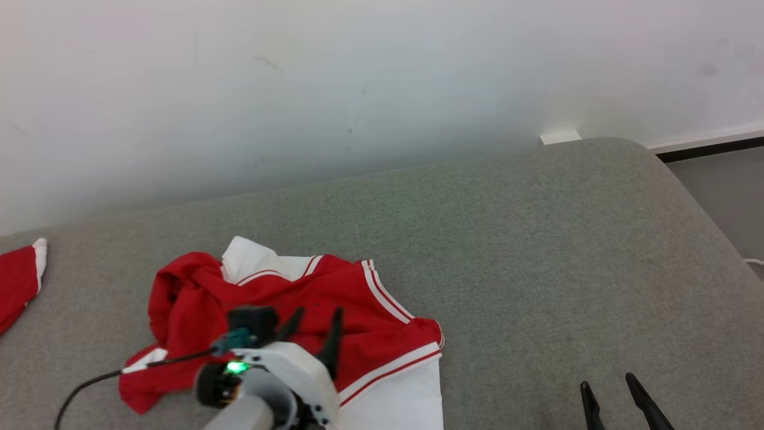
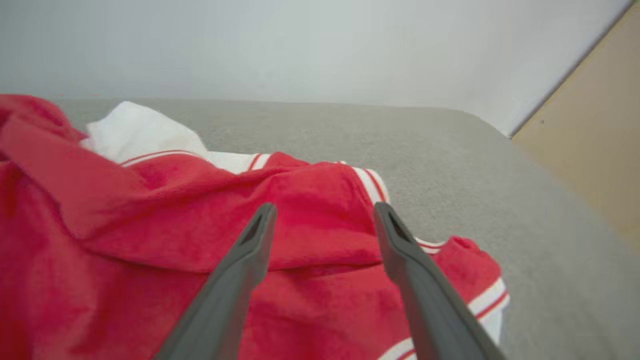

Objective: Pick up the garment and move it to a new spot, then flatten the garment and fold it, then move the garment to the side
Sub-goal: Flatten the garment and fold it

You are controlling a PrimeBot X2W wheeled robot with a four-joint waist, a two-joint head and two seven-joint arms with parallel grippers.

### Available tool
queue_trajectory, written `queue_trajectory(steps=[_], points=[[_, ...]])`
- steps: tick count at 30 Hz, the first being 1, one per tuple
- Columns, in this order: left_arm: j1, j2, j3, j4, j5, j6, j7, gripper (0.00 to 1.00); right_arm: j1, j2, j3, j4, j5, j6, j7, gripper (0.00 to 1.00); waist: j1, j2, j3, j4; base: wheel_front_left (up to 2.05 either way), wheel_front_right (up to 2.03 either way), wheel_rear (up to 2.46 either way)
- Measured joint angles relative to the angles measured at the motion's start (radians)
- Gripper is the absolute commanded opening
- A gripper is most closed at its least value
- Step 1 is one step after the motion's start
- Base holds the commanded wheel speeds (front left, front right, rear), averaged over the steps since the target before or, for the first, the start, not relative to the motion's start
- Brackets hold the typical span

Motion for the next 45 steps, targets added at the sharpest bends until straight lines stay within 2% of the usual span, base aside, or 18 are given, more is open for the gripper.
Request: queue_trajectory(steps=[4, 8, 13, 18, 19, 20, 26, 28, 32, 37, 39, 40, 41, 45], points=[[0.001, -0.041, -0.09, -0.123, 0.033, -0.008, 0.093, 1.0, -0.011, 0.001, 0.017, 0.003, 0.0, 0.0, 0.0, 1.0, 0.0, 0.0, 0.008, -0.017, 0.0, 0.0, 0.0], [-0.022, -0.064, -0.163, -0.145, 0.066, -0.019, 0.171, 1.0, -0.033, 0.003, 0.034, 0.003, 0.002, 0.0, 0.0, 1.0, 0.0, 0.0, 0.019, -0.047, 0.0, 0.0, 0.0], [-0.078, -0.085, -0.228, -0.071, 0.1, -0.046, 0.252, 1.0, -0.048, 0.004, 0.035, 0.005, 0.004, 0.0, 0.0, 1.0, 0.0, 0.0, 0.039, -0.092, 0.0, 0.0, 0.0], [-0.127, -0.079, -0.276, 0.054, 0.151, -0.059, 0.289, 1.0, -0.052, 0.006, 0.04, 0.006, 0.009, 0.0, 0.0, 1.0, 0.0, 0.0, 0.065, -0.131, 0.0, 0.0, 0.0], [-0.137, -0.079, -0.276, 0.082, 0.152, -0.061, 0.289, 0.61, -0.057, 0.007, 0.042, 0.006, 0.01, 0.0, 0.0, 1.0, 0.0, 0.0, 0.07, -0.138, 0.0, 0.0, 0.0], [-0.146, -0.078, -0.275, 0.107, 0.154, -0.06, 0.28, 0.0, -0.063, 0.008, 0.042, 0.006, 0.011, 0.0, 0.0, 1.0, 0.0, 0.0, 0.076, -0.146, 0.0, 0.0, 0.0], [-0.171, -0.096, -0.258, 0.204, 0.142, -0.104, 0.227, 0.0, -0.069, 0.01, 0.039, 0.006, 0.013, 0.0, 0.0, 1.0, 0.0, 0.0, 0.097, -0.18, 0.0, 0.0, 0.0], [-0.183, -0.114, -0.249, 0.219, 0.137, -0.105, 0.186, 0.0, -0.069, 0.01, 0.035, 0.006, 0.013, 0.0, 0.0, 1.0, 0.0, 0.0, 0.1, -0.187, 0.0, 0.0, 0.0], [-0.235, -0.158, -0.229, 0.21, 0.121, -0.127, 0.117, 0.0, -0.069, 0.011, 0.03, 0.006, 0.013, 0.0, 0.0, 1.0, 0.0, 0.0, 0.099, -0.191, 0.0, 0.0, 0.0], [-0.275, -0.2, -0.234, 0.162, 0.084, -0.194, 0.081, 0.0, -0.069, 0.011, 0.034, 0.007, 0.013, 0.0, 0.0, 1.0, 0.0, 0.0001, 0.091, -0.192, 0.0, 0.0, 0.0], [-0.275, -0.207, -0.247, 0.158, 0.059, -0.197, 0.075, 0.0, -0.07, 0.011, 0.037, 0.009, 0.013, 0.0, 0.0, 1.0, 0.0, 0.0, 0.089, -0.193, 0.0, 0.0, 0.0], [-0.272, -0.208, -0.259, 0.162, 0.055, -0.195, 0.079, 0.42, -0.07, 0.011, 0.04, 0.011, 0.013, 0.0, 0.0, 1.0, 0.0, 0.0, 0.087, -0.194, 0.0, 0.0, 0.0], [-0.266, -0.207, -0.27, 0.162, 0.048, -0.195, 0.08, 1.0, -0.07, 0.011, 0.044, 0.013, 0.013, 0.0, 0.0, 1.0, 0.0, 0.0, 0.086, -0.196, 0.0, 0.0, 0.0], [-0.23, -0.21, -0.31, 0.143, -0.007, -0.174, 0.08, 1.0, -0.07, 0.012, 0.044, 0.018, 0.013, 0.0, 0.0, 1.0, 0.0, 0.0, 0.081, -0.197, 0.0, 0.0, 0.0]])
